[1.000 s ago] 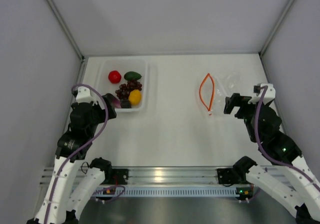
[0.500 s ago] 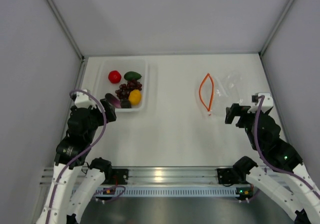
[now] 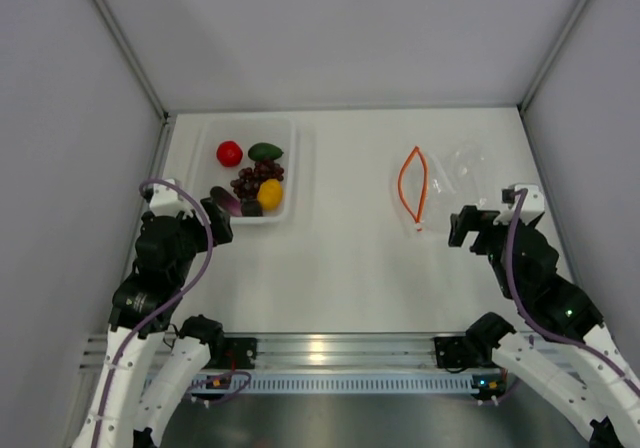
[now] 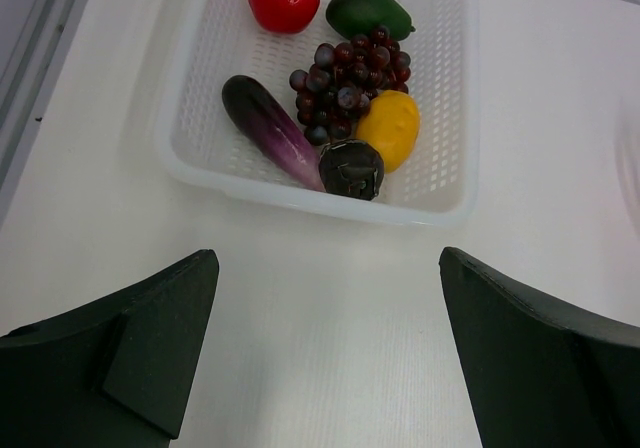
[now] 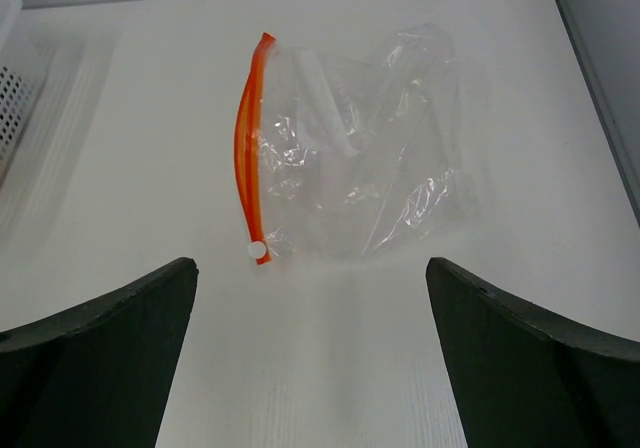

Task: Open the zip-top bag and remove the fake food

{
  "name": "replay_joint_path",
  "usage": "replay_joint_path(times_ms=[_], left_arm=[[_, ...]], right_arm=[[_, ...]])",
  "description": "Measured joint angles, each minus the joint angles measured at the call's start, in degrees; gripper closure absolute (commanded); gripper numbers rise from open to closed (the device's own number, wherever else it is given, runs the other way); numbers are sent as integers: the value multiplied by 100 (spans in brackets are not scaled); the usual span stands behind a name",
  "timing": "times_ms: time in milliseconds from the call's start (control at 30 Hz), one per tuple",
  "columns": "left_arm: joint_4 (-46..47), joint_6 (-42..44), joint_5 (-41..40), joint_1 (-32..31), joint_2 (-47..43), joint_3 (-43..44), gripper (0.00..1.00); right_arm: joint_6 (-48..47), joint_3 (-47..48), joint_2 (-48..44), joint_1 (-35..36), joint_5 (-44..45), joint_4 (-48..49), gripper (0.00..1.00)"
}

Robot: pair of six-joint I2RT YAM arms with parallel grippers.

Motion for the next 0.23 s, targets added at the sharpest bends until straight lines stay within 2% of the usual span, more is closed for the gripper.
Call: replay_joint_path(times_ms=[233], left_arm=[[0,0,0,0,4,-2,2]], right_arm=[[66,0,164,0,-11,7,0]])
